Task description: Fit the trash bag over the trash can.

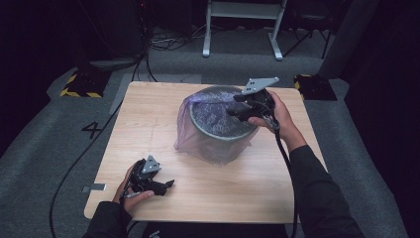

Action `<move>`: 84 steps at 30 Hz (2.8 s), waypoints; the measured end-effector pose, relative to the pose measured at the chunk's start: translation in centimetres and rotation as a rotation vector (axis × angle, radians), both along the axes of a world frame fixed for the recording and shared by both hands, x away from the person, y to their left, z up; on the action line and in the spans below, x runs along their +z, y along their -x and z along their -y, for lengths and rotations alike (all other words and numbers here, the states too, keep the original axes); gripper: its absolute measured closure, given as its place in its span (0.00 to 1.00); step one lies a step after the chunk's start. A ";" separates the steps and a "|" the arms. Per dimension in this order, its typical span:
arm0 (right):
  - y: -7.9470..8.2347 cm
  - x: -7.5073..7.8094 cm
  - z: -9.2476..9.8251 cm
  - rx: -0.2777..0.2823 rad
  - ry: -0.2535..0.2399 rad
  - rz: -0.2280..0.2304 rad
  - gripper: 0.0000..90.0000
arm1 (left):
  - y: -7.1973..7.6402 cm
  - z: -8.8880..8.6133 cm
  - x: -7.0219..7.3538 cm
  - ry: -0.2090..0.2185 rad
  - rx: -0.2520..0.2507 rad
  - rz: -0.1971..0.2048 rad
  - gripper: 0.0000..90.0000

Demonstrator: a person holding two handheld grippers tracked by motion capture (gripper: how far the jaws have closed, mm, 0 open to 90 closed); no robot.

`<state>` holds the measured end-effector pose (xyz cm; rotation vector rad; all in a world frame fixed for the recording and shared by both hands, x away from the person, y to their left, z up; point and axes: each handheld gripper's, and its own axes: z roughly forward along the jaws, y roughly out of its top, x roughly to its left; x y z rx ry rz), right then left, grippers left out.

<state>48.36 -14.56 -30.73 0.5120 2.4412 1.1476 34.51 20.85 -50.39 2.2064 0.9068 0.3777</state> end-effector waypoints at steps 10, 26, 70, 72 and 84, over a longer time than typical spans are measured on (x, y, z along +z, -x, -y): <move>-1.3 -1.5 -1.1 -0.017 0.119 -0.102 0.32 | 0.0 0.0 0.0 0.000 0.000 0.000 0.15; -2.2 -2.4 -1.7 -0.038 0.213 -0.161 0.26 | 0.0 0.0 0.0 0.000 0.000 0.000 0.15; -1.7 -1.2 -1.2 -0.079 0.248 -0.063 0.25 | 0.0 0.0 0.0 0.000 0.000 0.000 0.15; -1.9 -1.1 -0.9 -0.110 0.231 -0.047 0.30 | 0.0 0.0 0.0 0.000 0.000 0.000 0.15; -1.8 -0.2 0.0 -0.194 0.094 0.035 0.32 | 0.0 0.0 0.0 0.000 0.000 0.000 0.15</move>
